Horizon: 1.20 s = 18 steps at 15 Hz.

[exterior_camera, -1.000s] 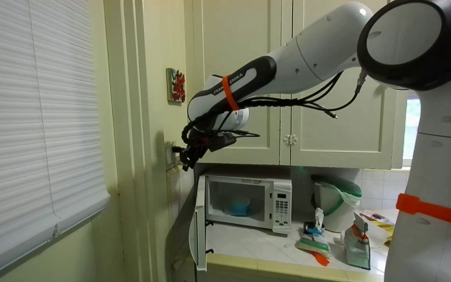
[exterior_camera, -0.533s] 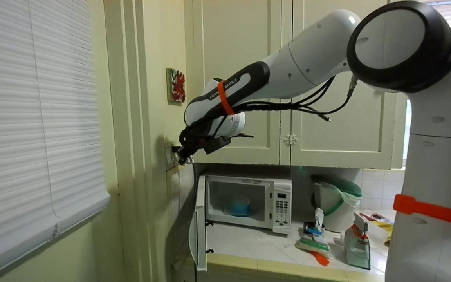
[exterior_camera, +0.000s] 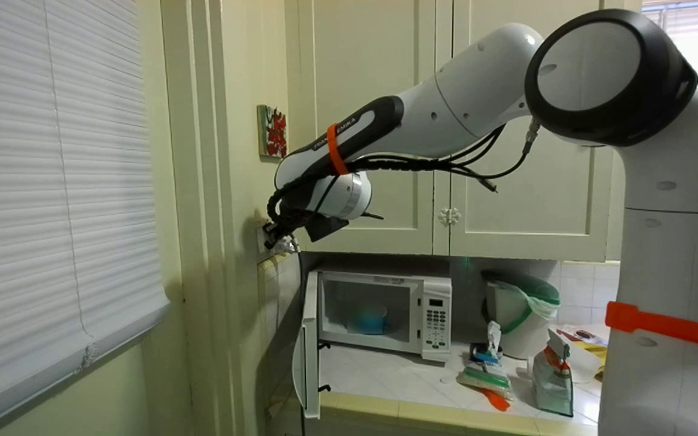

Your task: Turn off the light switch.

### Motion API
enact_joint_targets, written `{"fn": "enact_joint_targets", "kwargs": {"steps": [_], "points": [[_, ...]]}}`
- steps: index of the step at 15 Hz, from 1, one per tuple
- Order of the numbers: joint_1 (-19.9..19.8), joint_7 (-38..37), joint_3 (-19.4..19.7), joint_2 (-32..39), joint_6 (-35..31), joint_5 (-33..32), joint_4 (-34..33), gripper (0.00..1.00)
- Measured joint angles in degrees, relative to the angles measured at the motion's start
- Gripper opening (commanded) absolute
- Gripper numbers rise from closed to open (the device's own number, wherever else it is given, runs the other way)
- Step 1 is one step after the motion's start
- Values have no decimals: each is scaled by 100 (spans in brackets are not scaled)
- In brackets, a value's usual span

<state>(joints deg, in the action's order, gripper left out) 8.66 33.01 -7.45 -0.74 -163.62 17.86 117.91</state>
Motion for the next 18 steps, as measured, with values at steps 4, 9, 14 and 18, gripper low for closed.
{"fn": "enact_joint_targets", "kwargs": {"steps": [4,9,14,18], "points": [[0,171,-13,114,-158,185,-97,0],[-1,231,-22,341,-181,250,-275,0],[-6,337,-32,437,-155,321,-374,0],[-7,344,-31,433,-145,321,-375,0]]}}
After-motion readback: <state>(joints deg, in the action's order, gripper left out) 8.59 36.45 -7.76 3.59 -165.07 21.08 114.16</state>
